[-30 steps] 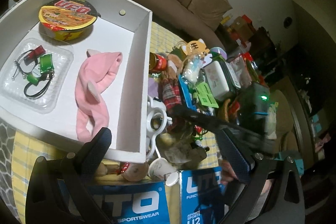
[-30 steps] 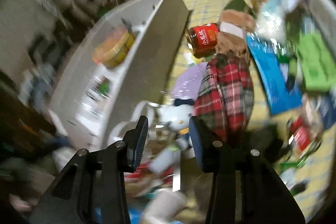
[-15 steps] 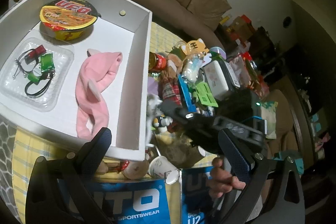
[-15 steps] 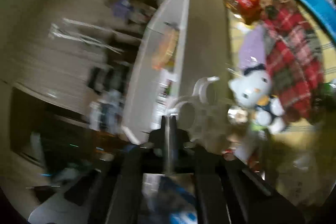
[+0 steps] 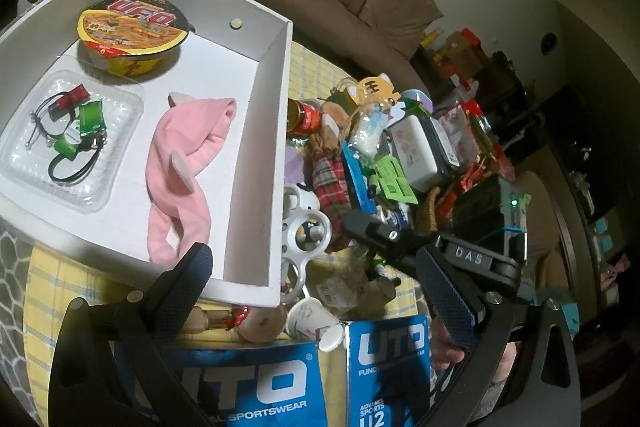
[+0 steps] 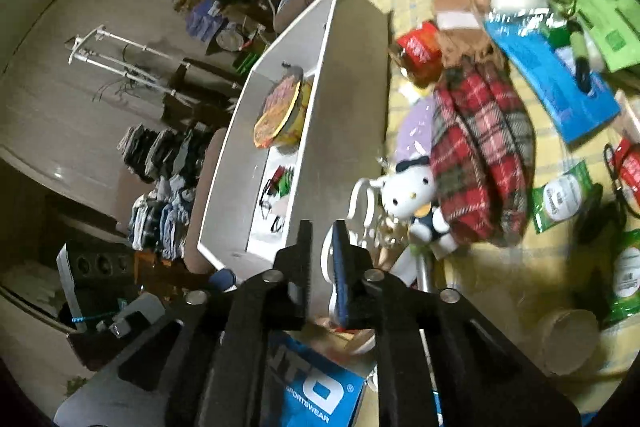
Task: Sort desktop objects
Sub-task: 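Grasp the white ring holder with the right gripper and lift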
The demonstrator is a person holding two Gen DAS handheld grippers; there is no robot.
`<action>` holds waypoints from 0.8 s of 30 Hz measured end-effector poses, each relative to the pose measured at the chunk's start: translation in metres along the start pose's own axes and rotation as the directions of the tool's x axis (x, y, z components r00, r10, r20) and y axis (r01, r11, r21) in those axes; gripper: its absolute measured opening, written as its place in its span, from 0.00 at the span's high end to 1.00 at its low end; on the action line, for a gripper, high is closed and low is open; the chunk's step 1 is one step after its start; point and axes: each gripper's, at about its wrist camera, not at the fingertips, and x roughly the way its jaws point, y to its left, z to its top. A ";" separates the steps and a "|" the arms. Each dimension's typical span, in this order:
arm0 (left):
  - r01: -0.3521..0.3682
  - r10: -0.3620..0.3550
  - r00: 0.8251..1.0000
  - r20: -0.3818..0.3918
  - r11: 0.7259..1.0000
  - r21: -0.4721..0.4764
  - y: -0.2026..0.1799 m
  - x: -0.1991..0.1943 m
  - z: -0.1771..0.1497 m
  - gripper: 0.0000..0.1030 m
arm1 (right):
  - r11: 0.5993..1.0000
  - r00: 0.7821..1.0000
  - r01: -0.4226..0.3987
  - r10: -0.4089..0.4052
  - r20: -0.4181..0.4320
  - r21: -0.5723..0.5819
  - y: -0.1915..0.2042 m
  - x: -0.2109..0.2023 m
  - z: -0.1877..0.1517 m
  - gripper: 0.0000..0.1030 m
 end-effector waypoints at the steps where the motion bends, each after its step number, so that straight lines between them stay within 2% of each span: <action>1: 0.001 -0.001 1.000 -0.002 1.000 0.003 -0.001 0.001 0.000 0.00 | 1.000 1.000 -0.005 0.005 -0.018 0.005 -0.001 0.003 -0.001 0.78; 3: 0.001 -0.001 1.000 -0.006 1.000 0.007 -0.002 0.003 -0.001 0.00 | 1.000 0.999 -0.023 0.024 -0.026 0.013 -0.002 0.009 -0.004 0.70; 7: -0.002 0.003 1.000 -0.014 1.000 0.005 -0.002 0.005 -0.002 0.00 | 1.000 0.998 0.006 -0.005 -0.067 0.003 -0.004 0.035 -0.006 0.69; 8: -0.004 0.005 1.000 -0.016 1.000 0.004 -0.002 0.006 -0.002 0.00 | 1.000 0.999 0.010 -0.010 -0.053 0.010 -0.006 0.040 -0.006 0.72; 9: -0.005 0.005 1.000 -0.017 1.000 0.003 -0.001 0.006 -0.001 0.00 | 1.000 0.999 0.007 -0.006 -0.042 0.012 -0.007 0.043 -0.006 0.85; 13: -0.003 0.003 1.000 -0.015 1.000 0.002 0.002 0.006 0.000 0.00 | 0.997 0.998 -0.065 0.065 0.005 0.046 -0.008 0.039 -0.004 0.89; 17: 0.018 -0.018 1.000 -0.019 1.000 -0.001 0.002 0.006 -0.001 0.00 | 0.989 0.988 -0.145 0.142 0.067 0.039 0.004 0.006 0.002 0.89; 20: 0.096 -0.097 0.995 -0.010 0.993 -0.066 0.009 0.007 0.000 0.00 | 0.977 0.971 -0.211 0.207 0.119 0.028 0.015 -0.025 0.007 0.89; 22: 0.172 -0.173 0.985 0.006 0.976 -0.135 0.018 0.008 0.002 0.00 | 0.961 0.950 -0.277 0.272 0.156 0.015 0.025 -0.047 0.010 0.89; 23: 0.231 -0.231 0.973 0.018 0.956 -0.182 0.024 0.008 0.003 0.00 | 0.951 0.938 -0.308 0.302 0.168 0.010 0.029 -0.055 0.010 0.89; 24: 0.303 -0.303 0.952 0.035 0.926 -0.226 0.029 0.009 0.003 0.00 | 0.938 0.923 -0.347 0.341 0.178 0.004 0.035 -0.063 0.011 0.89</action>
